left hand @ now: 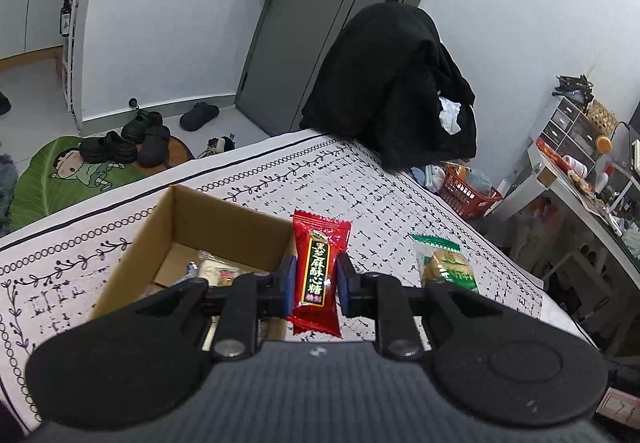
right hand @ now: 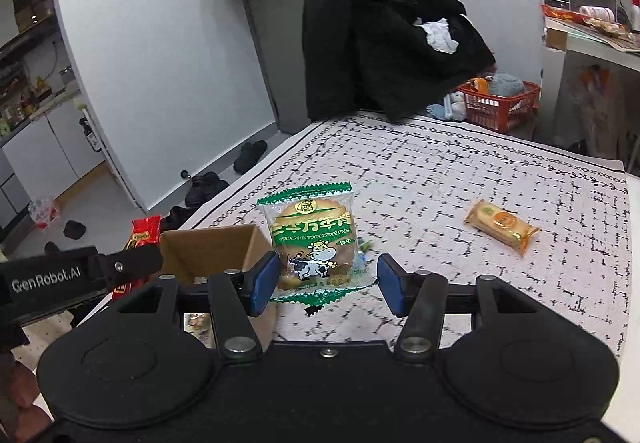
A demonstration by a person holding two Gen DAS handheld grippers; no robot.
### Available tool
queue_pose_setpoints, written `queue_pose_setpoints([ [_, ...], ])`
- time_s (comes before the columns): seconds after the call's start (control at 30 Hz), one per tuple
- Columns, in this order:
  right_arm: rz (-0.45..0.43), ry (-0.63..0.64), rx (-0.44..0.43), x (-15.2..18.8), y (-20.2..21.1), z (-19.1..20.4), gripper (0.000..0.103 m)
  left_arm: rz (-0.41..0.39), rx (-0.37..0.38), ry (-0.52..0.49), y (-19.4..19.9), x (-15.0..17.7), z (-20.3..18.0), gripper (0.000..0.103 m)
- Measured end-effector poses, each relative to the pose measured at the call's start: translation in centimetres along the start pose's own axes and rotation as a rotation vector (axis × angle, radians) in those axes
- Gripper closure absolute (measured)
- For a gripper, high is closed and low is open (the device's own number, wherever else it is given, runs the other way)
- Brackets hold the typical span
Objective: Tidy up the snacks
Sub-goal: 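Carry the red packet with the left gripper while the right carries the green cookie packet over the box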
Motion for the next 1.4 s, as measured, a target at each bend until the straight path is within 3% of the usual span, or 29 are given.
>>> queue_pose_setpoints([
  [0.27, 0.002, 0.037, -0.011, 0.4, 0.0, 3.2, 0.050, -0.021, -0.001, 0.031, 1.4, -1.2, 2.5, 0.083],
  [0.63, 0.026, 0.036, -0.045, 1.1, -1.9, 6.1, 0.050, -0.001, -0.021, 0.154, 0.6, -1.2, 7.0, 0.083],
  [1.4, 0.138, 0.032, -0.124, 2.0, -9.5, 7.7, 0.050, 0.063, -0.110, 0.316, -6.8, 0.0, 10.9, 0.083],
])
Point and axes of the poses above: each gripper's, at about its wrist camera, not at the fingertips, and y roughly against the way its jaws point, z to its left, x to its underside, the point moved 6 cm from there along -y, roughly the way its jaws point, and after that the axes turned 5 degrees about -z, right-handed, at the moved point
